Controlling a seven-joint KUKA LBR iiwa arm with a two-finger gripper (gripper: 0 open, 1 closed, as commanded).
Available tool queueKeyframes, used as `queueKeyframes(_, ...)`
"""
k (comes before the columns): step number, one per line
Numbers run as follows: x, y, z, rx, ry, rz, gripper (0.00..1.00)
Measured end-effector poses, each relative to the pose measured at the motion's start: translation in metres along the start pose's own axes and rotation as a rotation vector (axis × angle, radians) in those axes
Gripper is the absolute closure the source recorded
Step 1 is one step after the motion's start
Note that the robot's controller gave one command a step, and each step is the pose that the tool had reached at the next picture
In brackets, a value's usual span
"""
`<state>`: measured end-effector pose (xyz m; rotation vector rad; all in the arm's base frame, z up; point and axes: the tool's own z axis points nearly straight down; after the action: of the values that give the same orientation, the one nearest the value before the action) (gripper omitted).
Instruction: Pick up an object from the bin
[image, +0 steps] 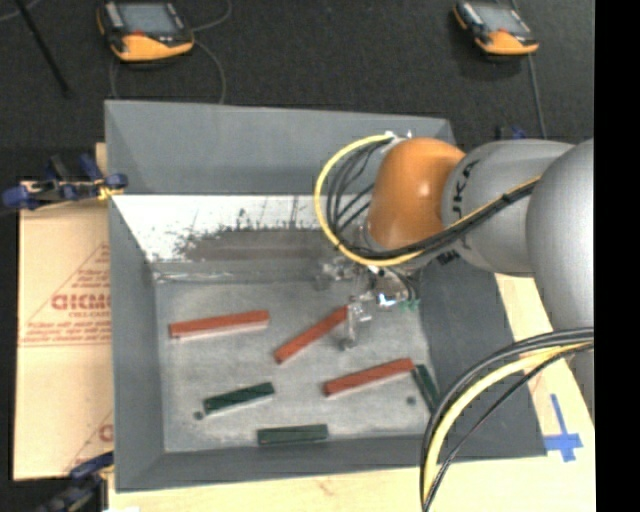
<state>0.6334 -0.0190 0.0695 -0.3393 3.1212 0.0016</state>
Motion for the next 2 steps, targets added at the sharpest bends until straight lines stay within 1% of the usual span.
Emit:
queueKeyframes(1, 0.000, -0.003, -0.002, 0.001, -0.002, 0.003, 1.00)
queueKeyframes(2, -0.011, -0.036, -0.002, 0.003, -0.001, -0.669, 1.00)
